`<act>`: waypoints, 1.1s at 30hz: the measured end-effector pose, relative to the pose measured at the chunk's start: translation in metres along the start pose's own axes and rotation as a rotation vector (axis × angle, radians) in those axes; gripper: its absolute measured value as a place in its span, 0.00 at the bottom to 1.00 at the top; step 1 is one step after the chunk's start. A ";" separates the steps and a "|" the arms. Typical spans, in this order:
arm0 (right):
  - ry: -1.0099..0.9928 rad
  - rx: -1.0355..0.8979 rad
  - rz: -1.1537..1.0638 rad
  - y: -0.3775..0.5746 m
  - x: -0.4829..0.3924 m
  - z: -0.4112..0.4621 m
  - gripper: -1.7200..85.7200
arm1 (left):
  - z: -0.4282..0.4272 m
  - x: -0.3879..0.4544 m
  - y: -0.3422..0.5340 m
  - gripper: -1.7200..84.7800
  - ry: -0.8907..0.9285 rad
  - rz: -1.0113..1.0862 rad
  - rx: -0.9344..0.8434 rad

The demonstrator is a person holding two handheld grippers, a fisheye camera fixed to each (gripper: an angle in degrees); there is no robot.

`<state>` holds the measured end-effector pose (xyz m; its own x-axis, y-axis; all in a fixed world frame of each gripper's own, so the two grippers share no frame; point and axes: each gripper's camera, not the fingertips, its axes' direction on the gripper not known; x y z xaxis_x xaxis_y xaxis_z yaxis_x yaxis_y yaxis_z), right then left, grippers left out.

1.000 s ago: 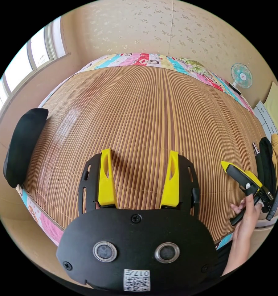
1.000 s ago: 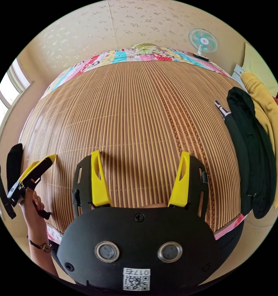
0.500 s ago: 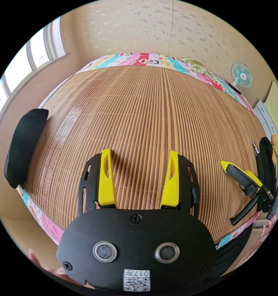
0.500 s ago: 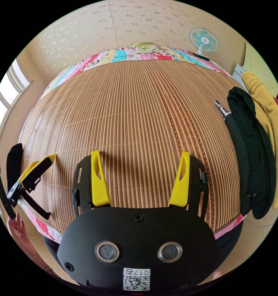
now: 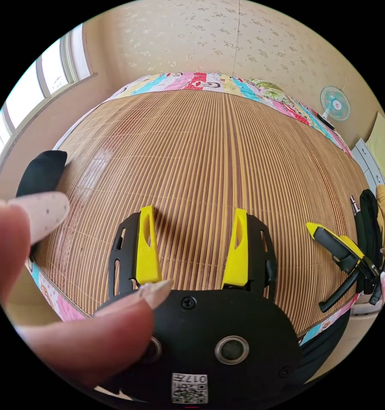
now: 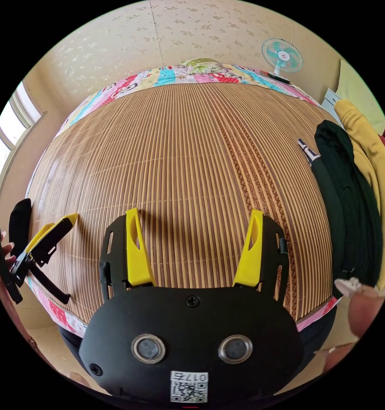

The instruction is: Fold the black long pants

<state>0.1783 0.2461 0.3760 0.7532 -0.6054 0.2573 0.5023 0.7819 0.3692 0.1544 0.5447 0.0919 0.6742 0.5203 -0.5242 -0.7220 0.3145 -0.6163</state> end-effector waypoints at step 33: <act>0.016 -0.011 -0.004 -0.006 0.011 -0.013 0.40 | -0.001 -0.039 0.009 0.30 -0.007 0.003 0.003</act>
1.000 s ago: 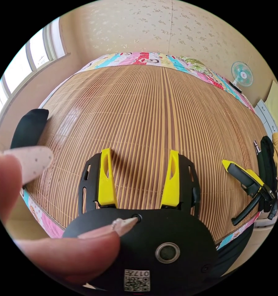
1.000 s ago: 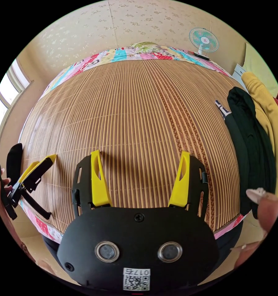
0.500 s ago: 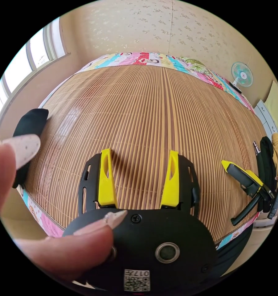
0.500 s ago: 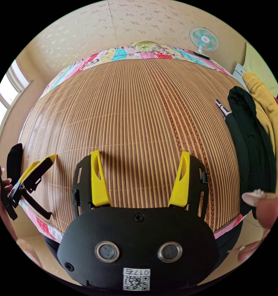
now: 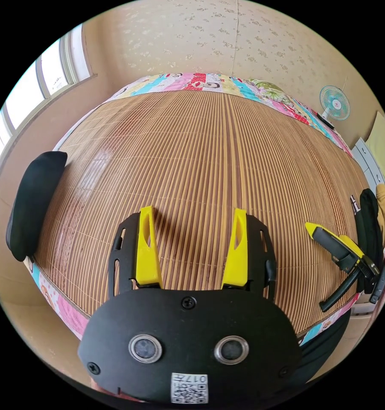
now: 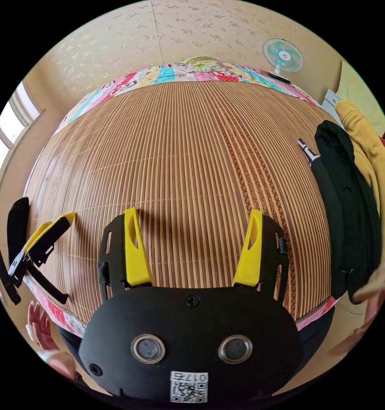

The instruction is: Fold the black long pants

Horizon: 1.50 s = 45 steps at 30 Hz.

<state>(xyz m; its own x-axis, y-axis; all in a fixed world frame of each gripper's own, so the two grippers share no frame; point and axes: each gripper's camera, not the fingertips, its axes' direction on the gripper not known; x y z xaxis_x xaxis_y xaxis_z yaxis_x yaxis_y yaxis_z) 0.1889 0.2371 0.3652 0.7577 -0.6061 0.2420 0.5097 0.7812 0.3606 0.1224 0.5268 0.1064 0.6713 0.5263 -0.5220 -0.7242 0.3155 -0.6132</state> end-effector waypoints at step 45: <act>-0.029 0.008 -0.043 -0.015 0.008 -0.003 0.40 | -0.006 -0.007 -0.005 0.30 -0.002 -0.002 0.000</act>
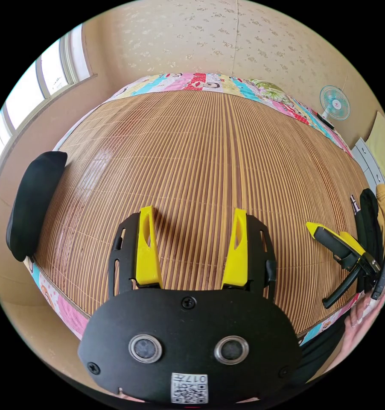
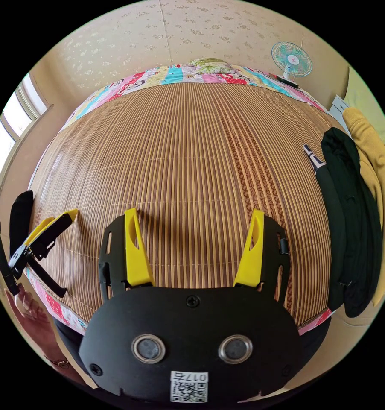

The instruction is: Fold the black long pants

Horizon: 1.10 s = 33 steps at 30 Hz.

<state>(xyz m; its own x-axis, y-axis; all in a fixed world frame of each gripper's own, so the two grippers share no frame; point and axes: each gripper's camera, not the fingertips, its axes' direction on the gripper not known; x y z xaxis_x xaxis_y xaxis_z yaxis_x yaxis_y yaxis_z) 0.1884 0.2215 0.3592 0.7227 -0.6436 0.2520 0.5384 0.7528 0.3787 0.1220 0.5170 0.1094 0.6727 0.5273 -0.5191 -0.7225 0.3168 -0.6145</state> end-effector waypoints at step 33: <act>0.007 -0.002 0.002 -0.007 -0.011 -0.009 0.40 | -0.003 0.008 0.000 0.30 0.000 0.007 0.004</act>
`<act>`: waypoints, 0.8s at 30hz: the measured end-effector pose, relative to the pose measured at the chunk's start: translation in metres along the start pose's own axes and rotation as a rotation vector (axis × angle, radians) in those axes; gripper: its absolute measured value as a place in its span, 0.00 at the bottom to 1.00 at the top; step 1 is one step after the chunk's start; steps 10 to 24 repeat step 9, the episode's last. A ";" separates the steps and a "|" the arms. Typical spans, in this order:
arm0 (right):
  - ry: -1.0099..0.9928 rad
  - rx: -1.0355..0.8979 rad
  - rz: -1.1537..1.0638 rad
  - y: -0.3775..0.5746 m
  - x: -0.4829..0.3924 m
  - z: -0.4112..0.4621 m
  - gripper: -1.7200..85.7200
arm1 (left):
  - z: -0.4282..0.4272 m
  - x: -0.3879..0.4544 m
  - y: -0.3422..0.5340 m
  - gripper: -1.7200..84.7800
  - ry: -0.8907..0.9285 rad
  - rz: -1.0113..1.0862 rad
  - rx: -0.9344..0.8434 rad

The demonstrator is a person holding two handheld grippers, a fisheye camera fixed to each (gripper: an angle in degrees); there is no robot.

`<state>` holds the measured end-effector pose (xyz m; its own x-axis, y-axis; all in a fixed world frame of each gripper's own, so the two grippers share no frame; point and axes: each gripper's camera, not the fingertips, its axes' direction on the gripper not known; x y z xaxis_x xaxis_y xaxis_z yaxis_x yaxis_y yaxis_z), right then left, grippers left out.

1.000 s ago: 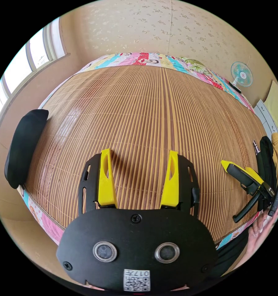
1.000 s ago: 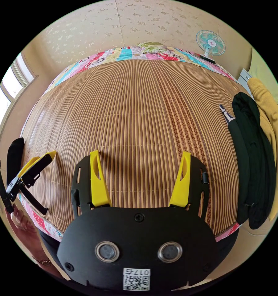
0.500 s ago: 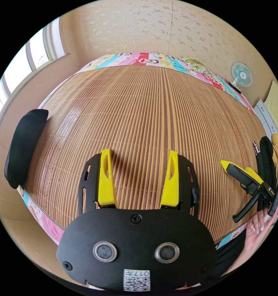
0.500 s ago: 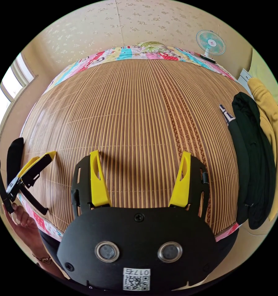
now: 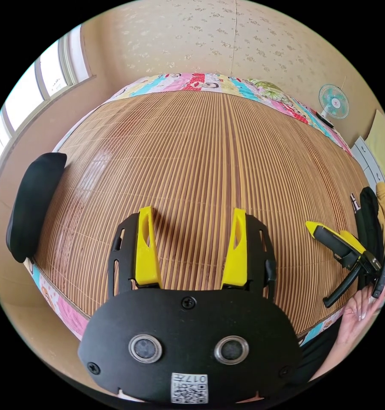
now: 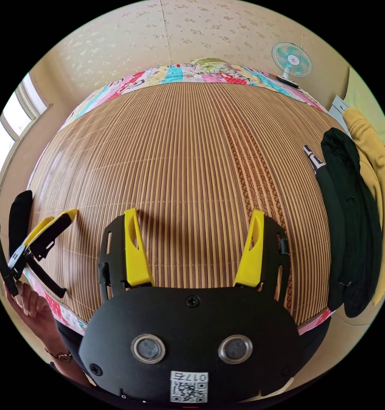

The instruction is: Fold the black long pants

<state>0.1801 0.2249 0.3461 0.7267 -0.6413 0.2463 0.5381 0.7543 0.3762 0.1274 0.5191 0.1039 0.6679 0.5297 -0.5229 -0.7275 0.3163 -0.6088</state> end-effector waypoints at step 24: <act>0.013 -0.010 0.005 -0.003 -0.004 -0.006 0.40 | 0.002 0.001 0.000 0.30 -0.005 0.003 -0.004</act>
